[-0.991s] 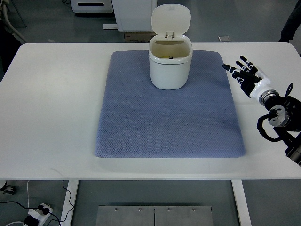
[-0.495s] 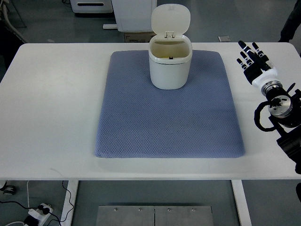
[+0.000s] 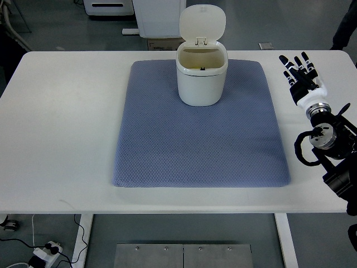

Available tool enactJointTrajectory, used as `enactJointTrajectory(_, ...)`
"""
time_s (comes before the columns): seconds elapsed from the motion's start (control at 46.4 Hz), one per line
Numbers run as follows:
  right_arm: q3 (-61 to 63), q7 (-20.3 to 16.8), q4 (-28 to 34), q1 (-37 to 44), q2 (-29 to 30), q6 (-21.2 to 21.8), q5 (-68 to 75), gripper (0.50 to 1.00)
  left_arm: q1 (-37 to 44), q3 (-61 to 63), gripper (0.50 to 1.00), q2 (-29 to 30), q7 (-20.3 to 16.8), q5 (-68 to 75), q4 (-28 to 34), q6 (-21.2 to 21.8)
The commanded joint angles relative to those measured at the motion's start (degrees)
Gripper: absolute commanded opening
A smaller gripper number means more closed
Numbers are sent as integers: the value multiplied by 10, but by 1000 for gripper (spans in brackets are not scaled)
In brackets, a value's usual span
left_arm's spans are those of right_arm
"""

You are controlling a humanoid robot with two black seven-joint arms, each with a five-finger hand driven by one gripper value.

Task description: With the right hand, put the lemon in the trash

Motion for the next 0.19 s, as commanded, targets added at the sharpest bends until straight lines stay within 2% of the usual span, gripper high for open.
enactJointTrajectory(0.0, 0, 2, 0, -3, 1, 1, 0, 1000, 0, 0, 1000, 0, 0, 0, 0, 0)
enactJointTrajectory(0.172, 0, 3, 4, -8, 10, 4, 0, 1000, 0, 0, 1000, 0, 0, 0, 0, 0)
